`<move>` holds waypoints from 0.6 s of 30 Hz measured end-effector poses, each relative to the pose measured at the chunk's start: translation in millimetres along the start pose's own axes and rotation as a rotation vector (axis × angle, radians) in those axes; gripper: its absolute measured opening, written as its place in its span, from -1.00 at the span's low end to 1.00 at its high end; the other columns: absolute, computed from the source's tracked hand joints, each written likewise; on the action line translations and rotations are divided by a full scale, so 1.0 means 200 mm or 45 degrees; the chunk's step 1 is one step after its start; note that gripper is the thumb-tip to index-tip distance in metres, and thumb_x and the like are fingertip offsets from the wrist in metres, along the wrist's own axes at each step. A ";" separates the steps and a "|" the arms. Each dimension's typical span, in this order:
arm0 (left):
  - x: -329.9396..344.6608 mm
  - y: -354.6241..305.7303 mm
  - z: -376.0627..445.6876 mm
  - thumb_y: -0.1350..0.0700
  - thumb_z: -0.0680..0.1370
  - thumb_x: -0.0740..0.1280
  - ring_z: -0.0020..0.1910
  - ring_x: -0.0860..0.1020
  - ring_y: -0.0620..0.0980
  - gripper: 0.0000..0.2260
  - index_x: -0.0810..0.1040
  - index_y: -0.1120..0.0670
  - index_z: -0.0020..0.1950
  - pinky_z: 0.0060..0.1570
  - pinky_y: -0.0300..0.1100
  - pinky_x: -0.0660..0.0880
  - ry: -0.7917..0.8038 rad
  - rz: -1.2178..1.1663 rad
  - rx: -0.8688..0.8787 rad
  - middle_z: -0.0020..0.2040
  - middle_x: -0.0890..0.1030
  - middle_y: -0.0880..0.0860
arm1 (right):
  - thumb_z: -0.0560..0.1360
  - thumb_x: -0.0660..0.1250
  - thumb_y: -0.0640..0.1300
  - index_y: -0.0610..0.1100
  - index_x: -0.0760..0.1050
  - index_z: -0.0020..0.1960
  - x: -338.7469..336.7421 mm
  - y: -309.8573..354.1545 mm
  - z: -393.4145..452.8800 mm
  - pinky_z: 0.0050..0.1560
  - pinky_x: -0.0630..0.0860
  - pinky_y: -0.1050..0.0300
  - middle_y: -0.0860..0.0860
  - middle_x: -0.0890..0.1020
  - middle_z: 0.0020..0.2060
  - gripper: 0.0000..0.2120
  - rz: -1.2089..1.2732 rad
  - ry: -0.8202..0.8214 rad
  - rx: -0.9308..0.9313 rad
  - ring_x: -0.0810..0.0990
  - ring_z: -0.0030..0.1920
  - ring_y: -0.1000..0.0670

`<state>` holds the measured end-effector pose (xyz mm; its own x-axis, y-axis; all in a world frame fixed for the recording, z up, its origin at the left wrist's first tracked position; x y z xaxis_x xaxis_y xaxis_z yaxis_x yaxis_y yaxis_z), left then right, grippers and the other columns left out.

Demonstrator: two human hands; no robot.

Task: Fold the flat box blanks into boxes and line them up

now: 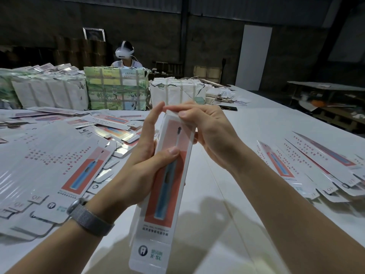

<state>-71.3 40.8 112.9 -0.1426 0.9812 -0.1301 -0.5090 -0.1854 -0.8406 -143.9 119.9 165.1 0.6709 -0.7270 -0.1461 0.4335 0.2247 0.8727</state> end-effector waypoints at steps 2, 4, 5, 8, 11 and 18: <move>0.00 0.00 0.00 -0.01 0.54 0.31 -0.04 0.69 0.11 -0.34 0.09 -0.53 0.47 -0.22 -0.10 0.64 -0.004 0.002 -0.003 0.27 0.57 -0.03 | 0.58 0.20 -0.15 -0.04 0.68 0.05 0.00 0.01 0.00 -0.30 0.38 0.14 -0.16 0.57 0.02 -0.74 -0.053 0.006 -0.045 0.52 -0.17 -0.01; -0.01 -0.01 0.01 -0.03 0.54 0.31 -0.05 0.69 0.12 -0.34 0.09 -0.54 0.47 -0.21 -0.08 0.63 -0.019 0.018 -0.002 0.33 0.53 0.05 | 0.58 0.18 -0.09 -0.03 0.66 0.09 0.01 0.02 -0.01 -0.30 0.43 0.07 -0.13 0.58 -0.03 -0.72 -0.098 0.002 -0.107 0.53 -0.17 -0.11; -0.02 -0.01 0.01 -0.03 0.54 0.30 -0.02 0.68 0.13 -0.34 0.09 -0.54 0.47 -0.20 -0.06 0.63 -0.025 0.026 -0.005 0.36 0.51 0.07 | 0.58 0.16 -0.07 -0.03 0.64 0.11 0.01 0.03 -0.01 -0.27 0.45 0.02 -0.11 0.59 -0.05 -0.71 -0.127 0.001 -0.135 0.54 -0.15 -0.15; -0.02 0.00 0.01 -0.02 0.54 0.30 0.07 0.66 0.14 -0.34 0.09 -0.54 0.47 -0.16 -0.03 0.63 -0.026 -0.001 -0.025 0.38 0.51 -0.02 | 0.60 0.19 -0.15 -0.09 0.60 0.17 0.02 0.08 -0.03 -0.32 0.50 0.12 -0.03 0.60 -0.09 -0.74 -0.232 -0.006 -0.260 0.58 -0.18 0.01; -0.01 0.00 0.01 -0.03 0.54 0.30 0.02 0.69 0.09 -0.36 0.11 -0.57 0.45 -0.21 -0.11 0.63 -0.022 -0.019 -0.039 0.39 0.49 0.03 | 0.59 0.23 -0.29 -0.21 0.57 0.22 0.02 0.13 -0.05 -0.28 0.57 -0.05 -0.07 0.61 -0.03 -0.75 -0.309 -0.035 -0.369 0.60 -0.12 -0.07; -0.01 -0.01 0.01 -0.04 0.51 0.31 0.00 0.67 0.13 -0.35 0.14 -0.59 0.43 -0.16 -0.06 0.63 -0.023 -0.029 -0.064 0.45 0.44 0.07 | 0.57 0.24 -0.32 -0.31 0.61 0.17 0.02 0.14 -0.06 -0.24 0.60 -0.12 -0.06 0.61 -0.03 -0.76 -0.349 -0.052 -0.379 0.61 -0.11 -0.15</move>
<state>-71.3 40.0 114.8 -0.1471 0.9839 -0.1016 -0.4690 -0.1598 -0.8686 -123.2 131.3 182.8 0.4842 -0.8100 -0.3308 0.7523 0.1923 0.6301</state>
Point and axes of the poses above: each hand's wrist, its own z-axis towards the middle knuckle, its own x-axis out of the palm, y = z × x, the point moved 10 cm from there along z, towards the middle knuckle
